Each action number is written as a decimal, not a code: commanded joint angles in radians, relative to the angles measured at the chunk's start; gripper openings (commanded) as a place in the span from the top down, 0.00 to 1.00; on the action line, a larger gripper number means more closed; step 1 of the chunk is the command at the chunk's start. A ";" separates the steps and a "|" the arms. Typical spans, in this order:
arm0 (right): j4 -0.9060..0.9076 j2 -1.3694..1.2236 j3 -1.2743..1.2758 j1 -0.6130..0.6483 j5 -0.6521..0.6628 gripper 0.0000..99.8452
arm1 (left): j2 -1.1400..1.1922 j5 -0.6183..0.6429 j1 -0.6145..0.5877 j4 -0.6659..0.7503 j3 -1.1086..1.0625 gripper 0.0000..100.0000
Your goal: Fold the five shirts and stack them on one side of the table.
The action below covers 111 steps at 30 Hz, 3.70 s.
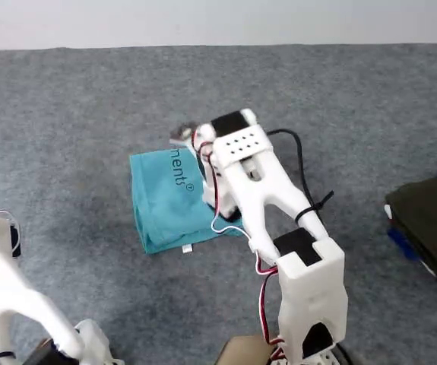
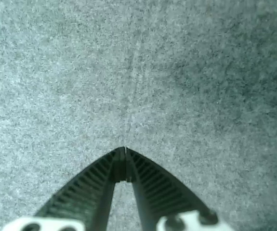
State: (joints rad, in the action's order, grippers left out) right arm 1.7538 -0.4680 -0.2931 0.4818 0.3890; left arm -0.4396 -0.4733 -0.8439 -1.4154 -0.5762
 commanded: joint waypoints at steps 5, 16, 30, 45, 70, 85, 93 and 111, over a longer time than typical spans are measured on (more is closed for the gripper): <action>-0.021 -0.018 0.121 -0.005 -0.021 0.99 | -0.026 0.002 0.009 0.012 0.004 0.99; 0.036 0.217 -0.009 -0.008 -0.012 0.98 | -0.026 0.002 0.009 0.012 0.004 0.99; -0.033 -0.038 -0.020 -0.107 0.011 0.99 | -0.028 0.003 0.009 -0.003 0.004 0.99; 0.039 0.157 0.026 -0.050 0.015 0.99 | -0.032 0.003 0.009 0.003 -0.016 0.99; -0.090 -0.096 -0.152 -0.217 0.015 0.99 | -0.034 0.044 0.068 -0.003 -0.016 0.99; -0.404 -0.280 -0.465 -0.202 0.015 0.98 | -0.029 0.048 0.072 -0.003 -0.018 0.99; -0.470 -0.423 -0.493 -0.229 0.075 0.99 | -0.032 0.048 0.072 -0.003 -0.030 0.99; 0.045 -0.217 -0.641 -0.185 -0.141 0.88 | -0.034 0.049 0.068 -0.005 -0.074 0.99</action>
State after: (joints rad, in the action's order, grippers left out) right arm 1.7522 -0.7979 -1.0219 0.2854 0.3245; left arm -0.4411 -0.4365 -0.7779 -1.4154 -0.6529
